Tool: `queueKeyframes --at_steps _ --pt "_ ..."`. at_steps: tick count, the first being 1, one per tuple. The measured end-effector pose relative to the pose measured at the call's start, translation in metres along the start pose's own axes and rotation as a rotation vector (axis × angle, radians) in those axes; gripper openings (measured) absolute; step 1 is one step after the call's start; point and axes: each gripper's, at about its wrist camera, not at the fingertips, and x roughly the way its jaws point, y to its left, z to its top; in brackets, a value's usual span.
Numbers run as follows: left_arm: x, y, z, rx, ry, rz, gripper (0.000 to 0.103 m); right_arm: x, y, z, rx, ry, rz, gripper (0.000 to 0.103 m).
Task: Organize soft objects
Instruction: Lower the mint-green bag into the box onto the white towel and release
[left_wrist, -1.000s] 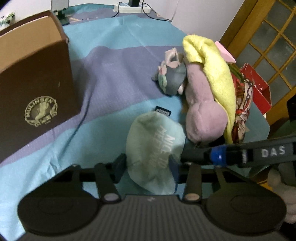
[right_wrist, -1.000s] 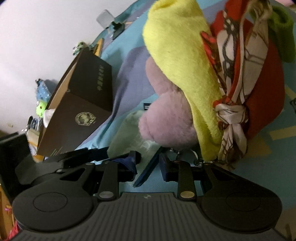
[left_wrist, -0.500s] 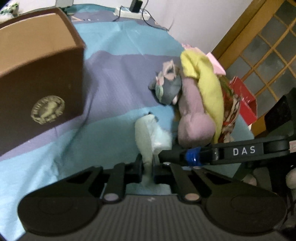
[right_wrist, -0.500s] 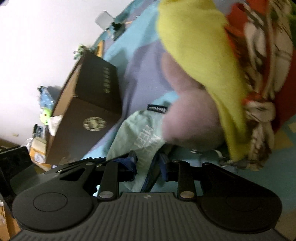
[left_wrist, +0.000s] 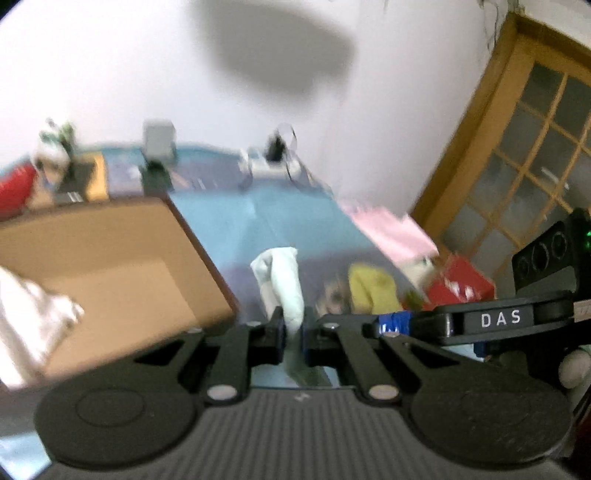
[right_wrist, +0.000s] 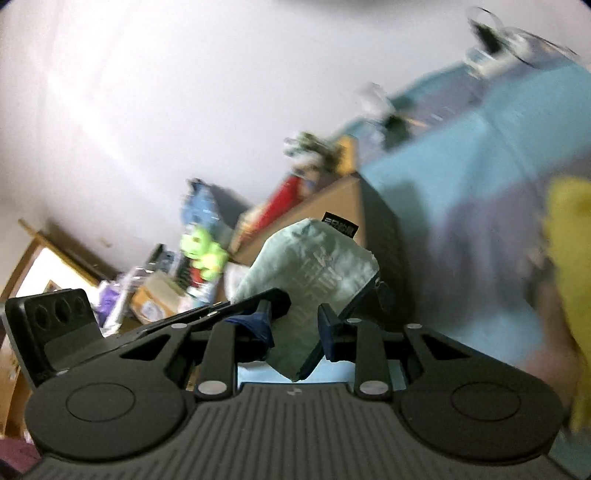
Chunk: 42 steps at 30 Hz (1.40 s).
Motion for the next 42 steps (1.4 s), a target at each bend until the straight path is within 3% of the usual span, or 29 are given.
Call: queueKeyframes --at_steps 6,12,18,23,32,33,34,35,36,37,42 --pt "-0.044 0.032 0.031 -0.007 -0.149 0.092 0.0 0.058 0.039 0.025 -0.115 0.002 0.078 0.011" --pt "-0.069 0.089 0.036 -0.061 -0.205 0.234 0.0 0.137 0.067 0.024 -0.207 0.09 0.109 0.011" --pt "-0.074 0.153 0.018 -0.169 -0.174 0.366 0.0 0.202 0.077 0.004 -0.257 0.203 0.092 0.011" --pt "-0.068 0.201 -0.006 -0.277 -0.102 0.42 0.0 0.235 0.076 -0.013 -0.244 0.314 0.068 0.011" --pt "-0.067 0.227 -0.019 -0.35 -0.014 0.488 0.007 0.261 0.075 -0.023 -0.223 0.402 -0.007 0.011" --pt "-0.067 0.226 -0.02 -0.35 -0.002 0.497 0.01 0.262 0.074 -0.024 -0.217 0.412 -0.013 0.011" --pt "-0.067 0.226 -0.021 -0.348 0.009 0.505 0.025 0.261 0.073 -0.025 -0.212 0.415 -0.02 0.011" --pt "-0.071 0.223 -0.022 -0.341 0.012 0.505 0.046 0.26 0.071 -0.026 -0.207 0.414 -0.023 0.011" --pt "-0.074 0.221 -0.023 -0.336 0.008 0.506 0.058 0.259 0.069 -0.025 -0.199 0.415 -0.021 0.012" --pt "-0.078 0.217 -0.023 -0.329 0.0 0.518 0.062 0.257 0.068 -0.025 -0.19 0.414 -0.015 0.012" --pt "-0.095 0.199 -0.022 -0.27 -0.035 0.558 0.062 0.241 0.074 -0.025 -0.202 0.385 0.012 0.012"
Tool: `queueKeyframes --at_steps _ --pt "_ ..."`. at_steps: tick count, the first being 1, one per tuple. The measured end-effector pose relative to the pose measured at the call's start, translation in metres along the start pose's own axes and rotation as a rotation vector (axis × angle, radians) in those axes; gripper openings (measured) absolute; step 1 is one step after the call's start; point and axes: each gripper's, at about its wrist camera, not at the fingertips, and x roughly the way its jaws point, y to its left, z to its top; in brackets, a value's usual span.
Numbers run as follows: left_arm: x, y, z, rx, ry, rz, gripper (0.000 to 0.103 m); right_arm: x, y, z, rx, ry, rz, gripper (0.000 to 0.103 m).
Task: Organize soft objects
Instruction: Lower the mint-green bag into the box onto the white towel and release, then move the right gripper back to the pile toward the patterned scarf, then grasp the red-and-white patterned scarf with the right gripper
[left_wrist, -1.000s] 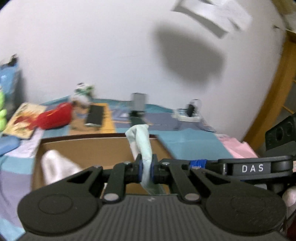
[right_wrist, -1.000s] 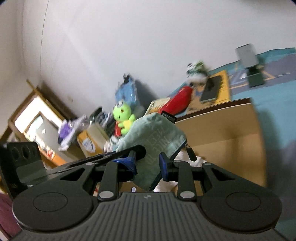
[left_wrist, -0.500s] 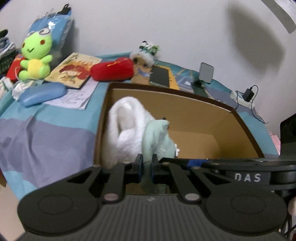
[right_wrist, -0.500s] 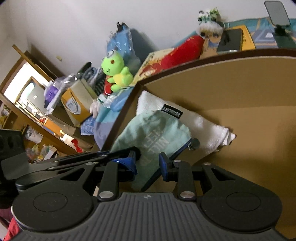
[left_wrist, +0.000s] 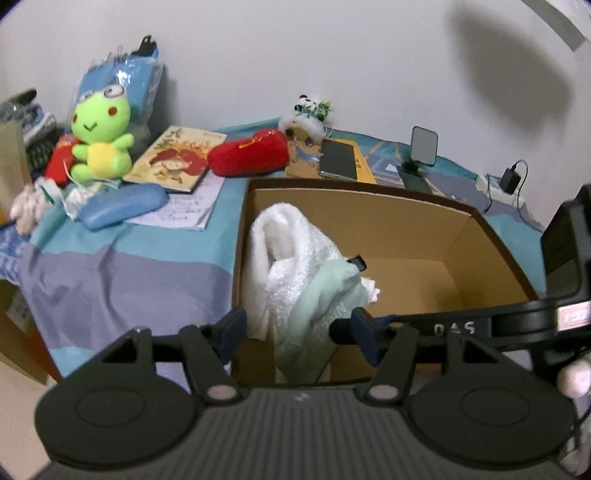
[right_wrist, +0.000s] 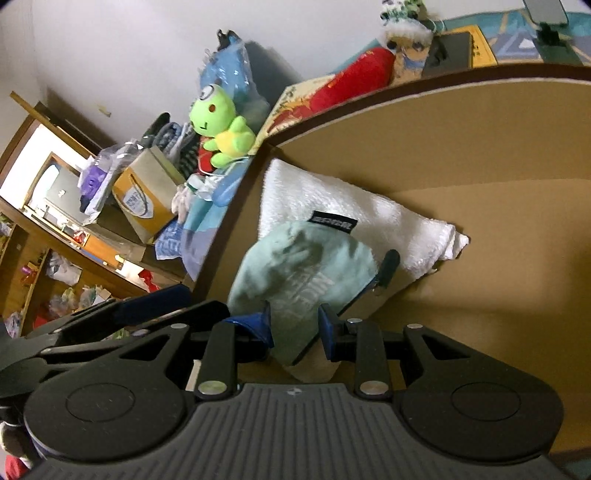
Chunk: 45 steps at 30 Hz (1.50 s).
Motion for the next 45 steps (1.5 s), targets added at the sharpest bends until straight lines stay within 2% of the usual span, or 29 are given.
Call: queueKeyframes --at_steps 3,10,18,25,32,36,39,41,45 --pt "-0.005 -0.009 -0.002 0.029 -0.004 0.025 0.062 -0.012 -0.001 -0.004 0.0 -0.032 0.003 0.012" --pt "-0.023 -0.04 -0.004 0.099 -0.046 -0.002 0.062 -0.059 -0.013 -0.019 0.039 -0.144 -0.02 0.012" --pt "-0.025 -0.105 -0.014 0.186 -0.027 -0.101 0.062 -0.133 -0.048 -0.052 0.117 -0.272 -0.094 0.013" --pt "-0.012 -0.18 -0.036 0.283 0.04 -0.243 0.062 -0.207 -0.088 -0.096 0.198 -0.372 -0.199 0.013" --pt "-0.002 -0.275 -0.072 0.435 0.115 -0.434 0.062 -0.283 -0.121 -0.152 0.246 -0.464 -0.374 0.013" --pt "-0.001 -0.327 -0.095 0.532 0.137 -0.547 0.062 -0.32 -0.148 -0.184 0.333 -0.521 -0.456 0.013" --pt "0.004 -0.36 -0.11 0.582 0.162 -0.604 0.062 -0.335 -0.173 -0.202 0.439 -0.549 -0.455 0.014" --pt "0.008 -0.378 -0.119 0.604 0.18 -0.631 0.054 -0.338 -0.184 -0.209 0.488 -0.564 -0.422 0.014" --pt "0.015 -0.405 -0.131 0.641 0.202 -0.653 0.044 -0.333 -0.199 -0.209 0.512 -0.563 -0.352 0.014"
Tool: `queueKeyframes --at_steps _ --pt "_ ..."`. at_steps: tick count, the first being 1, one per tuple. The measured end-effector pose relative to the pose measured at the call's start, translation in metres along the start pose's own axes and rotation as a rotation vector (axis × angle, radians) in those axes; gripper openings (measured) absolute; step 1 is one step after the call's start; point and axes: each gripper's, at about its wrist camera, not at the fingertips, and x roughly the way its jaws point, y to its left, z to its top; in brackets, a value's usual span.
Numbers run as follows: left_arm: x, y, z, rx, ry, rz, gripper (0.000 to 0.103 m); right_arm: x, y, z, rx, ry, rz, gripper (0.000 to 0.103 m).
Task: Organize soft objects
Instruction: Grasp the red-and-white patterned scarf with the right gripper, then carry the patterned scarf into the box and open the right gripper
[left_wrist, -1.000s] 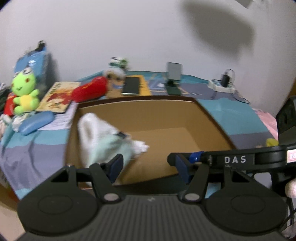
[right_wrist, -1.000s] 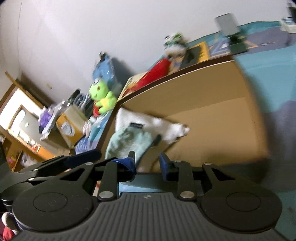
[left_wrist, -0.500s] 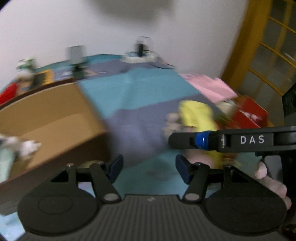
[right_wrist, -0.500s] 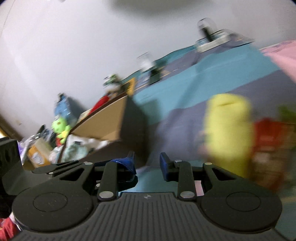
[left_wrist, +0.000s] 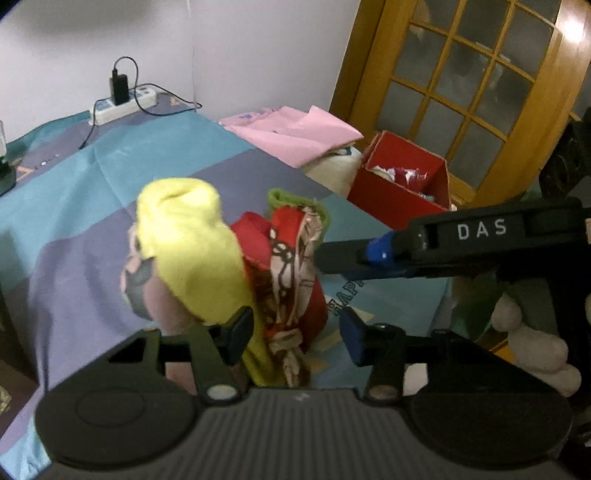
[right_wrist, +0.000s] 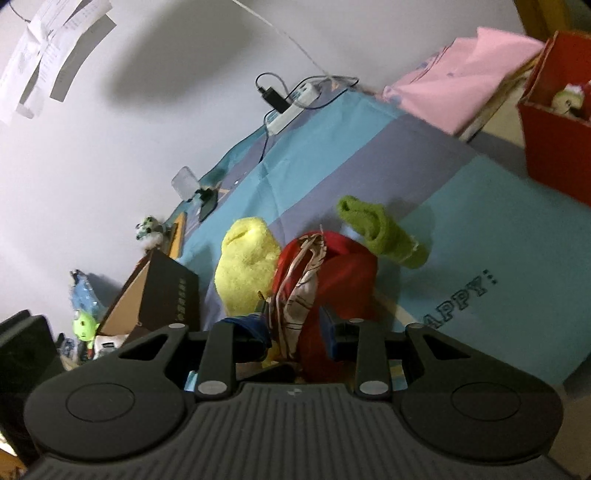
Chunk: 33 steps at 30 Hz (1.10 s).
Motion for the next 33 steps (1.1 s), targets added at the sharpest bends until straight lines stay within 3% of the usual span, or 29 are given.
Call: queueKeyframes --at_steps 3,4,5,9,18,26,33 --pt "0.015 -0.002 0.003 0.0 0.019 0.01 0.035 0.011 -0.004 0.001 0.015 0.031 0.027 0.013" --pt "0.02 -0.001 0.005 -0.005 0.028 0.013 0.02 0.013 -0.005 0.0 0.019 0.041 0.037 0.013" --pt "0.026 -0.001 0.005 -0.011 0.043 0.014 0.014 0.015 -0.005 0.0 0.017 0.051 0.049 0.013" --pt "0.035 0.005 0.003 -0.041 0.067 0.009 0.013 0.024 0.0 -0.001 -0.012 0.087 0.074 0.01" --pt "0.008 0.017 0.002 -0.06 -0.026 0.017 0.01 0.02 0.03 0.004 -0.09 0.084 0.145 0.01" --pt "-0.048 0.045 0.001 -0.114 -0.132 0.051 0.01 0.041 0.094 0.007 -0.192 0.099 0.247 0.01" --pt "-0.11 0.089 -0.013 -0.172 -0.225 0.171 0.01 0.087 0.173 -0.003 -0.318 0.149 0.368 0.01"
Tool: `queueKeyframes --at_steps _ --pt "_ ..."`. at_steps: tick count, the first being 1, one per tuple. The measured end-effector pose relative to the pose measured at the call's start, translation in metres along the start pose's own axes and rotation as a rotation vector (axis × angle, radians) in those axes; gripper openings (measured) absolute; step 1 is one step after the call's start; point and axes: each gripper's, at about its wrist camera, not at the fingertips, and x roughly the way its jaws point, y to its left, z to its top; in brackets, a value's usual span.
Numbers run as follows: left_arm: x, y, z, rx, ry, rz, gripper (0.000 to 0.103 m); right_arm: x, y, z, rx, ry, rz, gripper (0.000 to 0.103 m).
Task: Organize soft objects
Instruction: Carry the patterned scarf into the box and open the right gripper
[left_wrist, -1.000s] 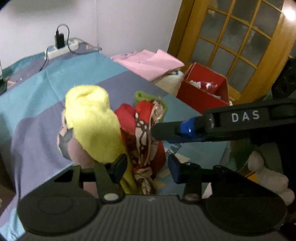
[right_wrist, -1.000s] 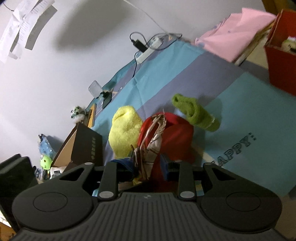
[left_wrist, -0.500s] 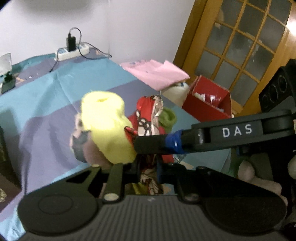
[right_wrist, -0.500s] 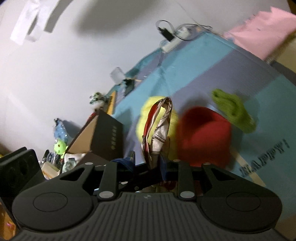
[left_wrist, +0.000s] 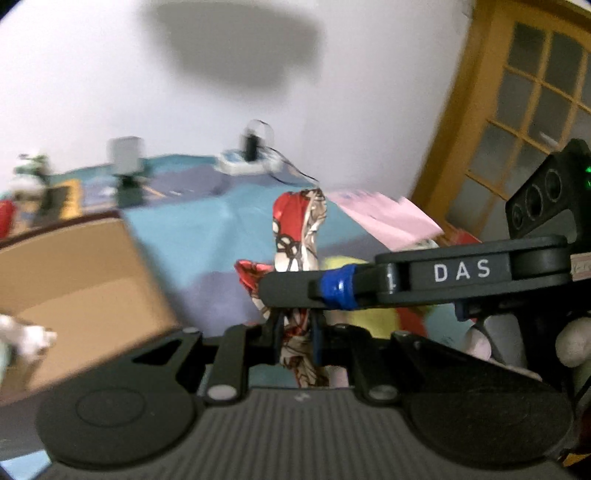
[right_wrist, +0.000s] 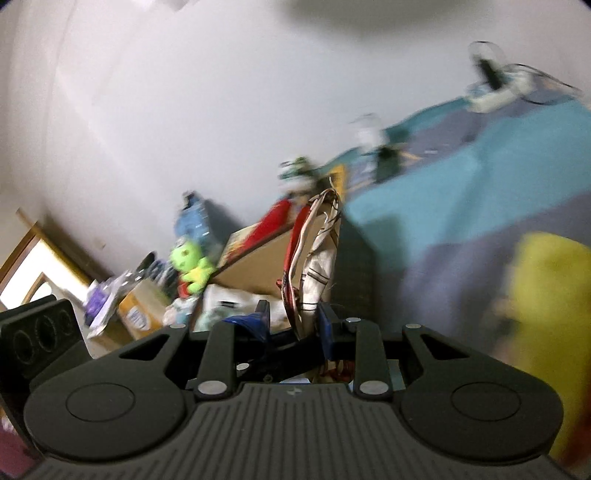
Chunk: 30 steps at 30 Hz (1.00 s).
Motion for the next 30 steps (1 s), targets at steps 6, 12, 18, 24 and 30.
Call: queueKeyframes --at_steps 6,12,18,24,30 --pt "-0.045 0.062 0.005 -0.057 -0.077 0.129 0.01 0.069 0.053 0.014 -0.108 0.046 0.091 0.01" --pt "-0.082 0.13 0.008 -0.123 -0.13 0.247 0.01 0.138 0.098 0.022 -0.16 0.103 0.163 0.01" --pt "-0.105 0.192 0.002 -0.185 -0.126 0.365 0.01 0.203 0.12 0.017 -0.112 0.199 0.197 0.01" --pt "-0.11 0.243 -0.014 -0.248 -0.06 0.446 0.011 0.253 0.124 -0.001 -0.048 0.302 0.174 0.01" --pt "-0.105 0.276 -0.035 -0.293 0.015 0.5 0.014 0.282 0.12 -0.015 -0.042 0.387 0.073 0.011"
